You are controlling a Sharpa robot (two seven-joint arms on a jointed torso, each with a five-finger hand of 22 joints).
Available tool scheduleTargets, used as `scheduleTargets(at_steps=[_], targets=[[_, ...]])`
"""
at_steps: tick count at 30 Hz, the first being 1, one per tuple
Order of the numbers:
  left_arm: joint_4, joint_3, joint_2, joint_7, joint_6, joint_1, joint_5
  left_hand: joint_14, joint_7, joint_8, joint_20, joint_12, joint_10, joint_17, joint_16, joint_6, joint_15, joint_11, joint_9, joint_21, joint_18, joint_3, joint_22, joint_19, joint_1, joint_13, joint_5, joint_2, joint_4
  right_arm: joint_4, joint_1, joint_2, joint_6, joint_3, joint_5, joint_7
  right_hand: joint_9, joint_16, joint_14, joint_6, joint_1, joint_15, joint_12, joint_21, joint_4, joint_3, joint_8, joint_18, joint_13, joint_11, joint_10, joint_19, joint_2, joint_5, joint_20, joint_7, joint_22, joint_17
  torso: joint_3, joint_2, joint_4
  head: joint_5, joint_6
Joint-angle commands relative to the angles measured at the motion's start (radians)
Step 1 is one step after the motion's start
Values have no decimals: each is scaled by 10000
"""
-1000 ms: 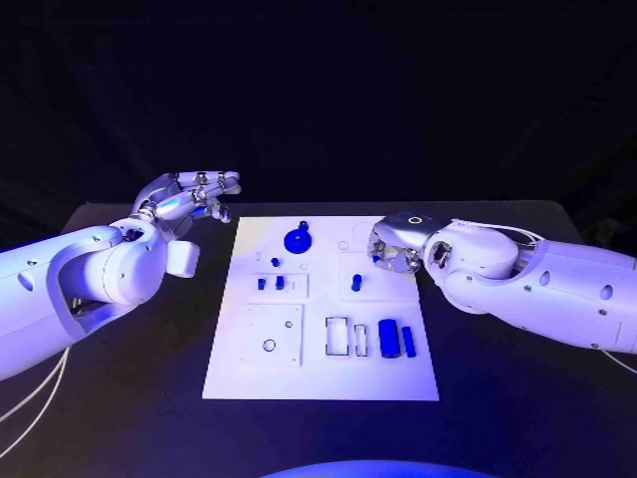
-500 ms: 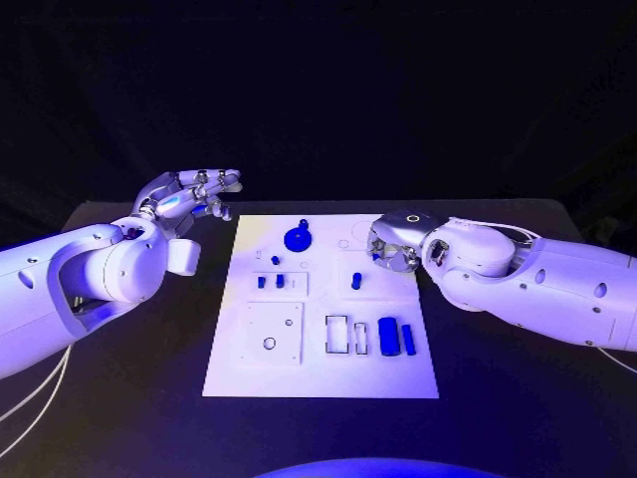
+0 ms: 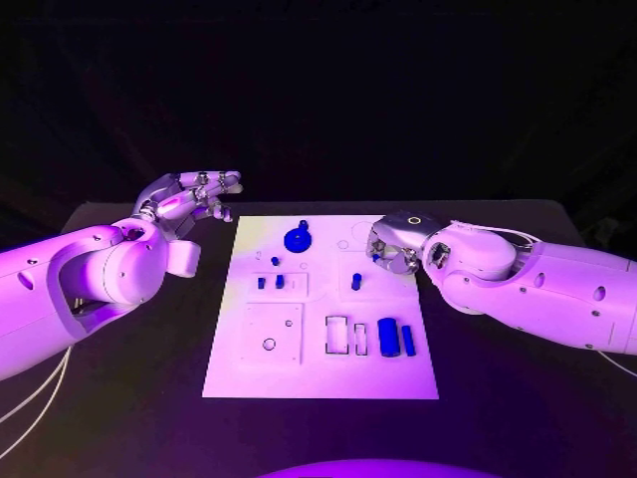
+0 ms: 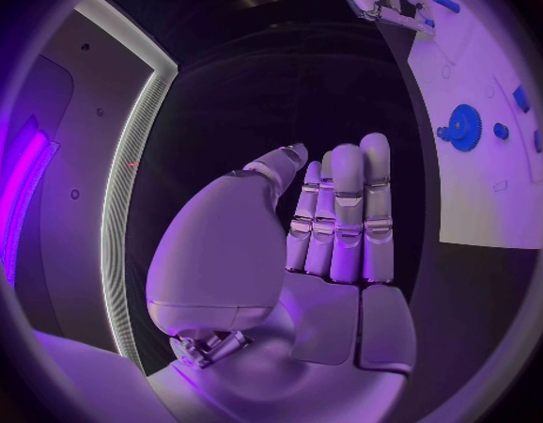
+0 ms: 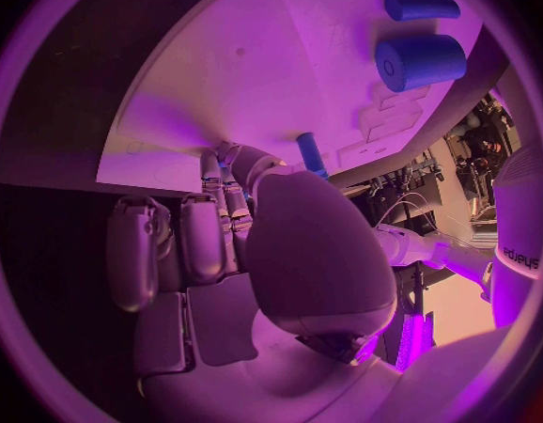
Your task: Assemble the parts on the task board
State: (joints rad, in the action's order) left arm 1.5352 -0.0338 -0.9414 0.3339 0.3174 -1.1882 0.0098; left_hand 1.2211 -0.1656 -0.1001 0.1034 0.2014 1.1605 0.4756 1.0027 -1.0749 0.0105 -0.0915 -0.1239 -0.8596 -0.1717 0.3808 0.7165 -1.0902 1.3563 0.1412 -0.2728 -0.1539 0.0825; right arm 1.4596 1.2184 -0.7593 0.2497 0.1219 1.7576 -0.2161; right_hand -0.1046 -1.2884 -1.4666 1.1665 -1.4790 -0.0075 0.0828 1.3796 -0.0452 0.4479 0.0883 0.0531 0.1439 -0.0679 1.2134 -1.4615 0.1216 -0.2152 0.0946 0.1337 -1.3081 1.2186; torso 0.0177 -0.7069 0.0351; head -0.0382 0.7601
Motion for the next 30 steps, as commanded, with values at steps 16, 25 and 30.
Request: scheduleTargets(at_steps=[16,25,30], targets=[[40,29,-8,-35,-382,-2,164,-43,-15,46,20,41,-86,-32,-91,90,45,-19,21,97,-127,-111,-52,-26,-9,-10,27,94,10,922,302,-662,1008,-95,-344,176,-41,-42,-432,128,247,-82,-47,177,77,141,51,-162,15,28,195,-343,18,33,-58,-26,-1987,8,-8,-1,-1,33,-56],[3,37,9,-42,-366,6,199,-50,-19,48,22,42,-95,-36,-96,99,48,-22,23,109,-127,-121,-61,-27,-8,-11,25,100,11,2186,420,-1023,1133,-143,-556,185,-46,-52,-434,136,266,-83,-50,218,83,146,53,-171,16,31,205,-360,26,41,-58,-28,-2003,18,-3,2,3,183,-72],[-34,41,81,-33,-370,15,209,-50,-19,48,22,42,-95,-36,-96,99,48,-22,23,109,-127,-121,-61,-27,-8,-11,25,100,11,2718,345,-811,1134,-149,-619,249,-48,-50,-434,140,270,-85,-51,230,87,149,54,-173,16,32,209,-365,27,41,-58,-29,-2009,14,-14,9,28,370,-63]])
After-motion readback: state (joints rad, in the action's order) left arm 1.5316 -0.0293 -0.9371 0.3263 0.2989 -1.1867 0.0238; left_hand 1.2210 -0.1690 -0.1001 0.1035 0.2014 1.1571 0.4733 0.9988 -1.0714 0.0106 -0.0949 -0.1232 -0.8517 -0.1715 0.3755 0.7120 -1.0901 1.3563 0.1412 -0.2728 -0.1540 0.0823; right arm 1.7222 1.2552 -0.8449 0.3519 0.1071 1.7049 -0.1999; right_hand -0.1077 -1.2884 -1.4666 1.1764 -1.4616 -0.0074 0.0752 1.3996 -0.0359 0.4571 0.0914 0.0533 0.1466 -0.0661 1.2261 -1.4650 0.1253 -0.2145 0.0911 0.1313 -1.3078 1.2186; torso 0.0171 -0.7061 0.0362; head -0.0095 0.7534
